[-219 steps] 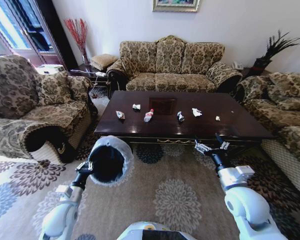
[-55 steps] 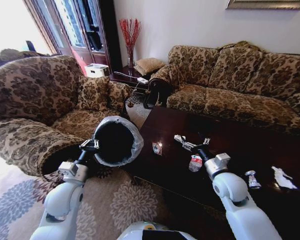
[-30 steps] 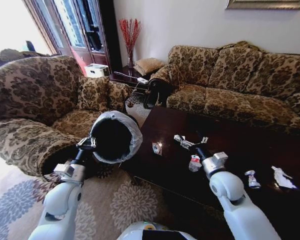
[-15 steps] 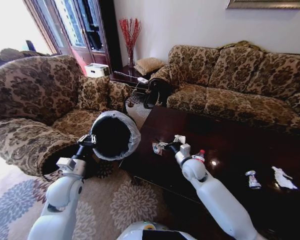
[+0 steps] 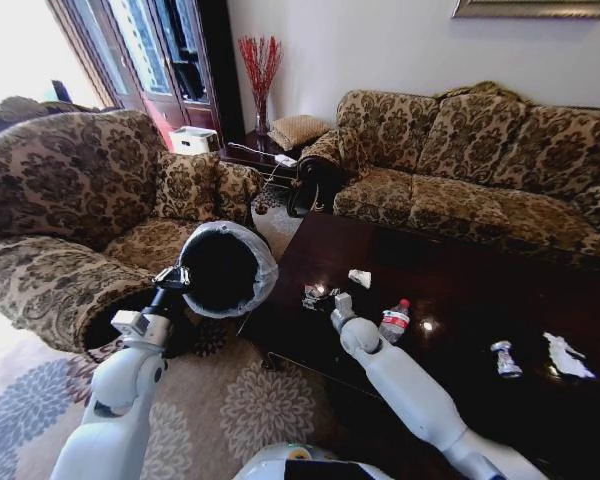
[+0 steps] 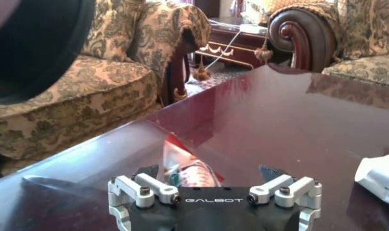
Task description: Move to the front of the table and place the trash on the table into the trash bin.
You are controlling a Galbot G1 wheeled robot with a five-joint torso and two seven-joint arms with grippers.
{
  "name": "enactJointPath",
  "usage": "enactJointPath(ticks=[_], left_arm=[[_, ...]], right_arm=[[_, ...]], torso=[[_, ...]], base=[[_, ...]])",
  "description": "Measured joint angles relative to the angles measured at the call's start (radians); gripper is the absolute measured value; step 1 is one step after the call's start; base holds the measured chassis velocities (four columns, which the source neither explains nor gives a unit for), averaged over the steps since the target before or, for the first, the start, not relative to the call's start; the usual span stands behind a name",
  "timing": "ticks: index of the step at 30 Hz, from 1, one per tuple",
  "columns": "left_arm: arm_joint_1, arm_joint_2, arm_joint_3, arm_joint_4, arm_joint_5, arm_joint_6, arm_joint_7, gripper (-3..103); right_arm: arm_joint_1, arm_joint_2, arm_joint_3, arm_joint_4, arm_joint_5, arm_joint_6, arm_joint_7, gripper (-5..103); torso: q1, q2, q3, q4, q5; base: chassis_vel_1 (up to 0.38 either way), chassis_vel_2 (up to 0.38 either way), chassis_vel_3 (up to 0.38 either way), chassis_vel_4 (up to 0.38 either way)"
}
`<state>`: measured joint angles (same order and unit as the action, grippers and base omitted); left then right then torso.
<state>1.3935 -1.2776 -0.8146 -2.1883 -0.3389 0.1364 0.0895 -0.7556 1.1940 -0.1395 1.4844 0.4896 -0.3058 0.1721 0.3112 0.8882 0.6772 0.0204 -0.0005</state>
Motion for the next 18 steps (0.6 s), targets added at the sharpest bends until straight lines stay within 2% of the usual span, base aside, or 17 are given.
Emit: enactJointPath(ticks=[8, 10, 12, 14, 17, 18], left_arm=[[-0.003, 0.004, 0.002, -0.001, -0.001, 0.0, 0.0, 0], [-0.004, 0.003, 0.002, 0.0, -0.001, -0.001, 0.0, 0], [-0.003, 0.0, 0.002, 0.003, -0.001, -0.002, 0.0, 0], [-0.003, -0.001, 0.002, 0.003, -0.001, -0.002, 0.0, 0], [-0.001, -0.001, 0.002, 0.003, -0.001, -0.004, 0.006, 0], [-0.001, -0.001, 0.002, 0.003, -0.001, -0.004, 0.006, 0]], right_arm=[[0.021, 0.007, -0.017, -0.058, -0.029, 0.035, -0.05, 101], [0.023, 0.011, -0.019, -0.066, -0.032, 0.037, -0.055, 97], [0.025, 0.019, -0.024, -0.085, -0.052, 0.046, -0.062, 88], [0.025, 0.02, -0.025, -0.089, -0.057, 0.048, -0.064, 88], [0.023, 0.022, -0.029, -0.092, -0.061, 0.05, -0.066, 71], [0.023, 0.022, -0.029, -0.092, -0.061, 0.05, -0.066, 71]], torso=[[0.0, 0.0, 0.0, 0.0, 0.0002], [0.0, 0.0, 0.0, -0.0001, 0.0002], [0.0, 0.0, 0.0, 0.0, 0.0002], [0.0, 0.0, 0.0, 0.0, 0.0003], [0.0, 0.0, 0.0, 0.0, 0.0003], [0.0, 0.0, 0.0, 0.0, 0.0003]], base=[[0.0, 0.0, 0.0, 0.0], [0.0, 0.0, 0.0, 0.0], [0.0, 0.0, 0.0, 0.0], [0.0, 0.0, 0.0, 0.0], [0.0, 0.0, 0.0, 0.0], [0.0, 0.0, 0.0, 0.0]])
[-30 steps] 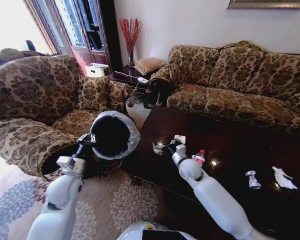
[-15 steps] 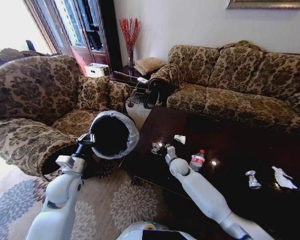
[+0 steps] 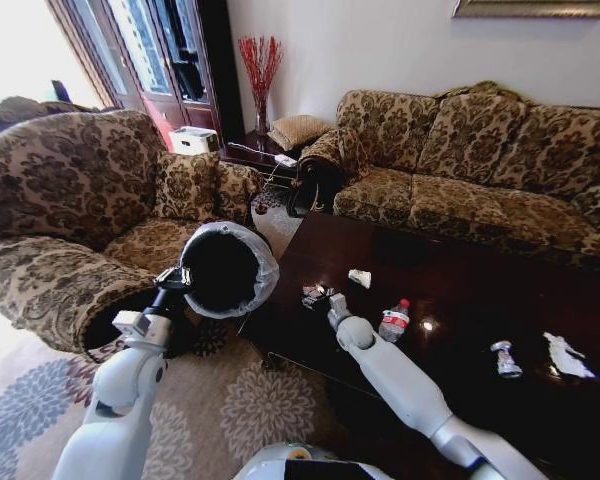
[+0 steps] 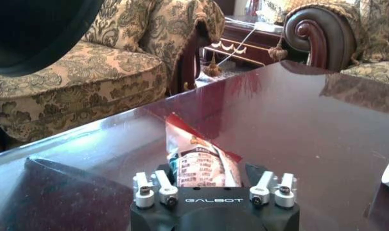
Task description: Move to the front of the table and place the trash on the table into the trash bin.
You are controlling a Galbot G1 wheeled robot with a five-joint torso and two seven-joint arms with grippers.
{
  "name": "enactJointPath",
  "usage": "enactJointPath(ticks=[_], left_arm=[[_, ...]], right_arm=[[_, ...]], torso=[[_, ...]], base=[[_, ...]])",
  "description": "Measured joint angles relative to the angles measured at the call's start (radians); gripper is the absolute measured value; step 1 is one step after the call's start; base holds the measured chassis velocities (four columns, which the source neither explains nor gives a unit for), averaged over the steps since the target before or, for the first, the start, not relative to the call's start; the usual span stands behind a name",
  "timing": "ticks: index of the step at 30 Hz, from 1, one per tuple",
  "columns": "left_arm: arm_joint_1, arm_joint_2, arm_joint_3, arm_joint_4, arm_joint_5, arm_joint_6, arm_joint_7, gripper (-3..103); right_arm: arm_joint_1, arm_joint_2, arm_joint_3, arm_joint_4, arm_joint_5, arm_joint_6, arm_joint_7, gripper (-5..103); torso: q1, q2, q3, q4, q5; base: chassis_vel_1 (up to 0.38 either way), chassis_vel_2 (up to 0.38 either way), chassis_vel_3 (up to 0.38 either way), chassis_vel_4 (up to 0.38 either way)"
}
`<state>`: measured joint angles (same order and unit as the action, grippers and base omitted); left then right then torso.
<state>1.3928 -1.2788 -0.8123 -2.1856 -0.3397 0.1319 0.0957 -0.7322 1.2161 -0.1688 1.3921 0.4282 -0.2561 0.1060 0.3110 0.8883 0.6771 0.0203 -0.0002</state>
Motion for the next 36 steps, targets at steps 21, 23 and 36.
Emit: enactJointPath(ticks=[21, 23, 36], left_arm=[[-0.01, 0.046, 0.004, 0.018, -0.043, 0.027, -0.005, 0], [-0.021, 0.074, 0.006, 0.024, -0.064, 0.041, -0.013, 0], [-0.183, 0.339, 0.106, 0.086, -0.252, 0.198, -0.068, 0]], right_arm=[[-0.011, -0.049, 0.045, 0.135, 0.032, -0.007, 0.053, 15], [0.004, -0.071, 0.082, 0.212, 0.052, -0.012, 0.064, 15], [0.257, -0.112, 0.132, 0.578, 0.429, -0.115, 0.044, 15]], torso=[[0.0, 0.0, 0.0, 0.0, 0.0001], [0.0, 0.0, 0.0, 0.0, 0.0], [0.0, 0.0, 0.0, -0.0005, -0.0002]], base=[[0.0, 0.0, 0.0, 0.0], [0.0, 0.0, 0.0, 0.0], [0.0, 0.0, 0.0, 0.0]])
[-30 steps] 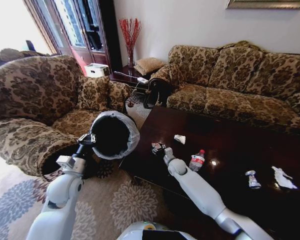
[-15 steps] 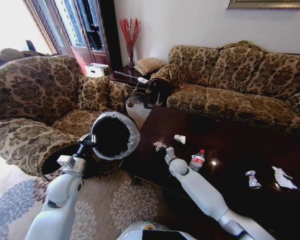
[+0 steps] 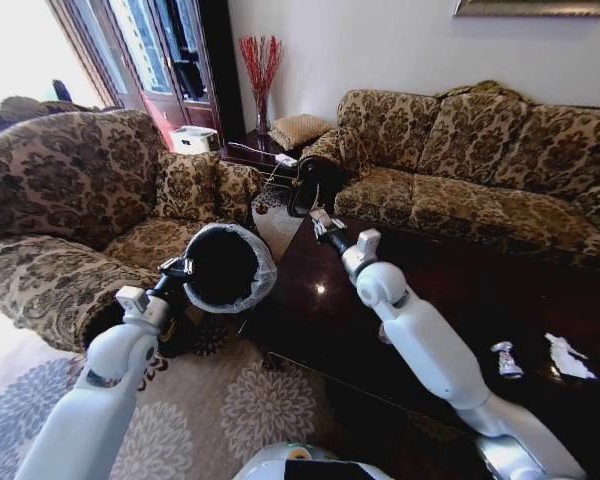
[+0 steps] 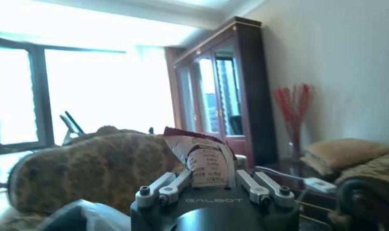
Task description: Move to the front of the table and place the trash on the table into the trash bin.
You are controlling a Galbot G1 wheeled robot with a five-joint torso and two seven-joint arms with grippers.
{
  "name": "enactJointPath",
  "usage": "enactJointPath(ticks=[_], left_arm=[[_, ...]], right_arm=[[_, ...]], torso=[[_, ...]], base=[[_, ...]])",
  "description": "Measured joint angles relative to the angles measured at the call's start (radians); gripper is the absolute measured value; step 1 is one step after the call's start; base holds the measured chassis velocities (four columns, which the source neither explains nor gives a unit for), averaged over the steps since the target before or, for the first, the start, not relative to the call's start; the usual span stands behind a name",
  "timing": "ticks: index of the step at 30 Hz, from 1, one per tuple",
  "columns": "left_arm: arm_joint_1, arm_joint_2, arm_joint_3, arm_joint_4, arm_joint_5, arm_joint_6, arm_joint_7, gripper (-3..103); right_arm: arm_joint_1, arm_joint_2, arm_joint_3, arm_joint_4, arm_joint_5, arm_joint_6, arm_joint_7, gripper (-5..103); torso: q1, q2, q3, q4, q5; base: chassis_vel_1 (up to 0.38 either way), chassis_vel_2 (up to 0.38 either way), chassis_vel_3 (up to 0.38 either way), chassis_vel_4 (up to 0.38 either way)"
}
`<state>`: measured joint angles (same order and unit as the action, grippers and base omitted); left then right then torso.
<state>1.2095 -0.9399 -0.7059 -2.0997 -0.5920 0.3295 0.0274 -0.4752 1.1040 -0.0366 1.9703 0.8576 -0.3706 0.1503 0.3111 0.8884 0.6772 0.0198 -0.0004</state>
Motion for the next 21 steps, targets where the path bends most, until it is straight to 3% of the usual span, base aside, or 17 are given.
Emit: enactJointPath(ticks=[2, 3, 5, 6, 9, 13, 20, 21], left_arm=[[-0.041, 0.046, 0.028, 0.0, -0.066, 0.062, -0.03, 0], [-0.041, 0.046, 0.028, 0.0, -0.066, 0.062, -0.03, 0], [-0.121, 0.096, 0.09, 0.002, -0.155, 0.141, -0.068, 0], [-0.121, 0.096, 0.09, 0.002, -0.155, 0.141, -0.068, 0], [-0.228, 0.144, 0.182, 0.019, -0.255, 0.221, -0.096, 0], [-0.283, 0.176, 0.236, 0.043, -0.284, 0.247, -0.1, 0], [-0.318, 0.213, 0.253, 0.062, -0.322, 0.277, -0.101, 0], [-0.315, 0.217, 0.247, 0.062, -0.326, 0.277, -0.101, 0]], right_arm=[[0.046, 0.004, -0.038, 0.038, 0.082, 0.006, -0.005, 15], [0.046, 0.004, -0.038, 0.038, 0.082, 0.006, -0.005, 15], [0.1, 0.01, -0.088, 0.069, 0.168, 0.016, -0.015, 15], [0.1, 0.01, -0.088, 0.069, 0.168, 0.016, -0.015, 15], [0.173, 0.017, -0.164, 0.073, 0.201, 0.016, -0.033, 15], [0.206, 0.006, -0.217, 0.072, 0.191, 0.0, -0.046, 15], [0.194, -0.034, -0.266, 0.046, 0.022, -0.037, -0.102, 13], [0.183, -0.039, -0.266, 0.044, 0.0, -0.045, -0.115, 16]], torso=[[0.0, 0.0, 0.0, 0.0003, 0.0007], [0.0, 0.0, 0.0, 0.0003, 0.0007], [0.0, 0.0, 0.0, 0.0006, 0.0], [0.0, 0.0, 0.0, 0.0006, 0.0], [0.0, 0.0, 0.0, 0.0005, 0.0], [0.0, 0.0, 0.0, 0.0003, 0.0004], [0.0, 0.0, 0.0, 0.0005, 0.0001], [0.0, 0.0, 0.0, 0.0005, 0.0001]], base=[[0.0, 0.0, 0.0, 0.0], [0.0, 0.0, 0.0, 0.0], [0.0, 0.0, 0.0, 0.0], [0.0, 0.0, 0.0, 0.0], [0.0, 0.0, 0.0, 0.0], [0.0, 0.0, 0.0, 0.0], [0.0, 0.0, 0.0, 0.0], [0.0, 0.0, 0.0, 0.0]])
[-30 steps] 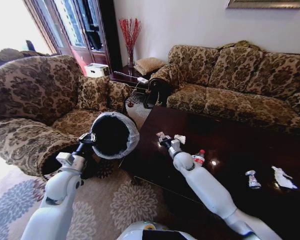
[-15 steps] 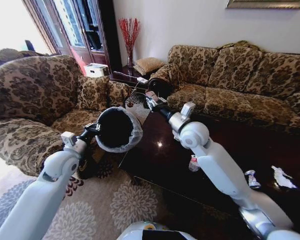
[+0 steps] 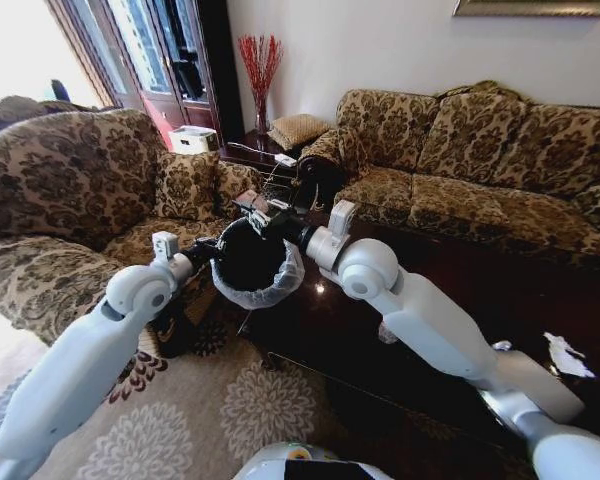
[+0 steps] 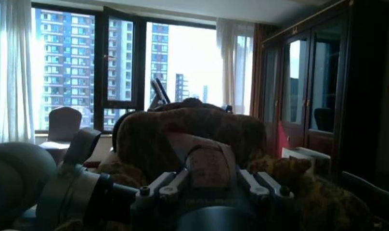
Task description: Move to the front of the table and place the trash on the table into the trash bin.
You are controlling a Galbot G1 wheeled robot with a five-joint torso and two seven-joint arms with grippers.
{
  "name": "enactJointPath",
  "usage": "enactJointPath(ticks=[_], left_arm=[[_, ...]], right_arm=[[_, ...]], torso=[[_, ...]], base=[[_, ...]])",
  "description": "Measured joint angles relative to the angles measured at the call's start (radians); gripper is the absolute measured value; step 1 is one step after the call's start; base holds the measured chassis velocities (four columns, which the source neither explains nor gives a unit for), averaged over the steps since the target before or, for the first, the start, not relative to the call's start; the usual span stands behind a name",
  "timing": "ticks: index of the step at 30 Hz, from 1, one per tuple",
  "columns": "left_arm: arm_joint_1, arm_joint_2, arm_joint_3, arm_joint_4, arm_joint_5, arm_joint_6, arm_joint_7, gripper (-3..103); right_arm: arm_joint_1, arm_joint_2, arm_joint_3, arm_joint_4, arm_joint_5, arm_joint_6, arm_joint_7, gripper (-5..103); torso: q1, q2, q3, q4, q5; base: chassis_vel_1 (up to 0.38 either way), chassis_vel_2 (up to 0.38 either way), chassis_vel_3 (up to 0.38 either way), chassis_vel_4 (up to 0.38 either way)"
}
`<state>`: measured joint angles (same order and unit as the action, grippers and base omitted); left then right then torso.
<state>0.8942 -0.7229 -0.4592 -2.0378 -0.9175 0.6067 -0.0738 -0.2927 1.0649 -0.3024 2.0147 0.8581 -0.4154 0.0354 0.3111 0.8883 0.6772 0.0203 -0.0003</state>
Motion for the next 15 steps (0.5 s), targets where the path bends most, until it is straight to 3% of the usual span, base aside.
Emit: enactJointPath(ticks=[3, 4, 7, 10, 13, 14, 15], left_arm=[[0.005, 0.003, -0.006, 0.0, -0.003, 0.0, 0.0, 0], [0.01, 0.003, -0.01, -0.001, -0.004, 0.0, 0.0, 0], [0.013, 0.002, -0.011, -0.005, -0.004, 0.0, 0.0, 0], [0.015, -0.002, -0.012, -0.013, -0.004, -0.001, 0.0, 0], [0.016, -0.001, -0.011, -0.016, -0.004, -0.001, 0.001, 0], [0.016, 0.0, -0.012, -0.018, -0.003, -0.002, 0.001, 0], [0.015, 0.0, -0.011, -0.019, -0.003, -0.003, 0.001, 0]], right_arm=[[-0.011, -0.001, -0.002, 0.0, -0.013, -0.004, -0.005, 21], [-0.015, 0.002, -0.011, -0.003, -0.029, -0.004, -0.005, 32], [-0.014, 0.011, -0.02, -0.008, -0.044, -0.004, -0.004, 37], [-0.01, 0.02, -0.026, -0.01, -0.052, -0.002, 0.003, 54], [-0.01, 0.019, -0.028, -0.01, -0.053, -0.002, 0.005, 60], [-0.01, 0.018, -0.029, -0.01, -0.056, 0.0, 0.007, 71], [-0.01, 0.017, -0.029, -0.011, -0.057, 0.003, 0.011, 71]], torso=[[0.0, 0.0, 0.0, -0.0001, 0.0004], [0.0, 0.0, 0.0, -0.0001, 0.0002], [0.0, 0.0, 0.0, 0.0001, 0.0001], [0.0, 0.0, 0.0, 0.0001, -0.0002], [0.0, 0.0, 0.0, 0.0, 0.0], [0.0, 0.0, 0.0, 0.0, 0.0002], [0.0, 0.0, 0.0, 0.0, 0.0002]], base=[[0.0, 0.0, 0.0, 0.0], [0.0, 0.0, 0.0, 0.0], [0.0, 0.0, 0.0, 0.0], [0.0, 0.0, 0.0, 0.0], [0.0, 0.0, 0.0, 0.0], [0.0, 0.0, 0.0, 0.0], [0.0, 0.0, 0.0, 0.0]])
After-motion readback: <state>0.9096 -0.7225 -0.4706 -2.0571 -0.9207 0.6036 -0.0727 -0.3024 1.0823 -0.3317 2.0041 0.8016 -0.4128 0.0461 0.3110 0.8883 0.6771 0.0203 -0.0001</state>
